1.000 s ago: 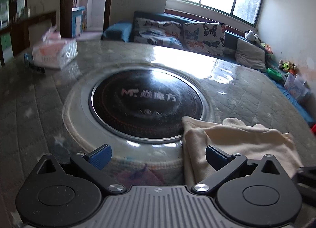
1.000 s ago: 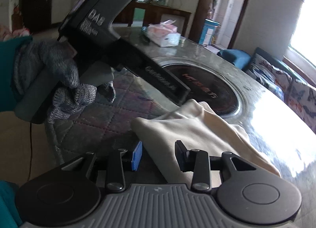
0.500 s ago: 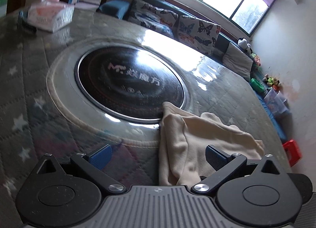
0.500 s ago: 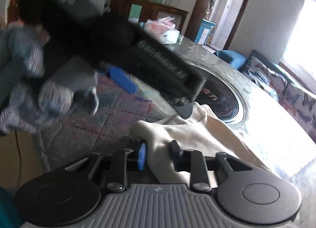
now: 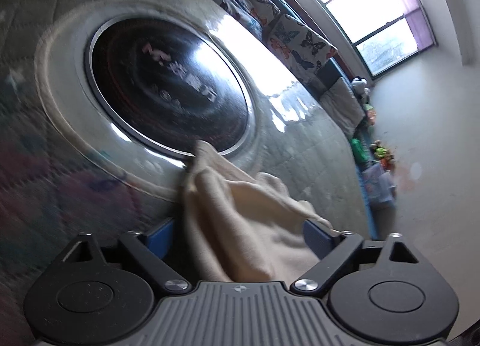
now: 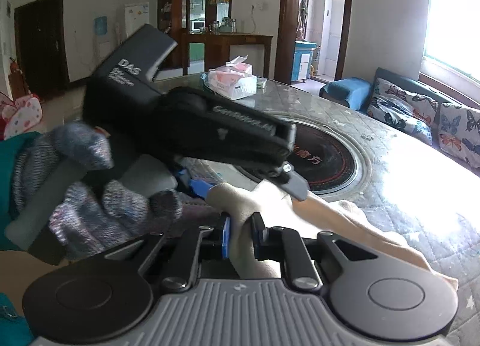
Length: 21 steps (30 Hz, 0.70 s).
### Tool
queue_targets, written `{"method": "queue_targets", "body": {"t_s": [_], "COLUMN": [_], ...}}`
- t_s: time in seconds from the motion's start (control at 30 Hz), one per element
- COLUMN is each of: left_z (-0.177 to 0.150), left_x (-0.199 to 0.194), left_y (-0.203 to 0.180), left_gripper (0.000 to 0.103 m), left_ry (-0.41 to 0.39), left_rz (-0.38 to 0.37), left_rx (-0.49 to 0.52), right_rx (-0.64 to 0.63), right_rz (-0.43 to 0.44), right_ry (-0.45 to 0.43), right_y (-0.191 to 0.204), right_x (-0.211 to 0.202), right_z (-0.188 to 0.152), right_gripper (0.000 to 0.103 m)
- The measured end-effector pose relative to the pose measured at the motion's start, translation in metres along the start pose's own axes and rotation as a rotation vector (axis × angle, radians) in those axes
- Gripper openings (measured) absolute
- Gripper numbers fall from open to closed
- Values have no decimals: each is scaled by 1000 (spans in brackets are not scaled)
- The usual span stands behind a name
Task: Fold clothes
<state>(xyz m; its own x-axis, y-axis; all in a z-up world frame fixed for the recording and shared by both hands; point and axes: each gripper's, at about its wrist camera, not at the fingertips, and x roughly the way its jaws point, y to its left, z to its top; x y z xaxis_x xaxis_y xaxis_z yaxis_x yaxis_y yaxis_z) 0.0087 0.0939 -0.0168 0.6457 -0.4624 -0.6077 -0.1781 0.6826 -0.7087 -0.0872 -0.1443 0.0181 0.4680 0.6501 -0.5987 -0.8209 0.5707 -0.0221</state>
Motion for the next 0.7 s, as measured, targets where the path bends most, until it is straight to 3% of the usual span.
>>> {"method": "queue_targets", "body": {"t_s": [0.13, 0.2, 0.3, 0.47, 0.7], "left_z": [-1, -2, -2, 1, 0], "left_x": [6, 9, 11, 9, 6], "left_y": [8, 9, 14, 19, 18], "left_gripper": [67, 47, 29, 24, 23], "left_ry": [28, 35, 38, 43, 41], "left_rz": [-61, -64, -54, -51, -38], "left_rx": [-62, -68, -67, -57, -23], "right_rx": [8, 8, 25, 101, 247], "right_rz": [19, 26, 30, -4, -224], "right_ry": [-8, -9, -12, -29, -33], "right_y": [-2, -5, -8, -22, -79], "right_x": [-4, -4, -5, -20, -48], "right_z": [-5, -6, -10, -19, -40], "right_gripper": [14, 14, 16, 19, 21]}}
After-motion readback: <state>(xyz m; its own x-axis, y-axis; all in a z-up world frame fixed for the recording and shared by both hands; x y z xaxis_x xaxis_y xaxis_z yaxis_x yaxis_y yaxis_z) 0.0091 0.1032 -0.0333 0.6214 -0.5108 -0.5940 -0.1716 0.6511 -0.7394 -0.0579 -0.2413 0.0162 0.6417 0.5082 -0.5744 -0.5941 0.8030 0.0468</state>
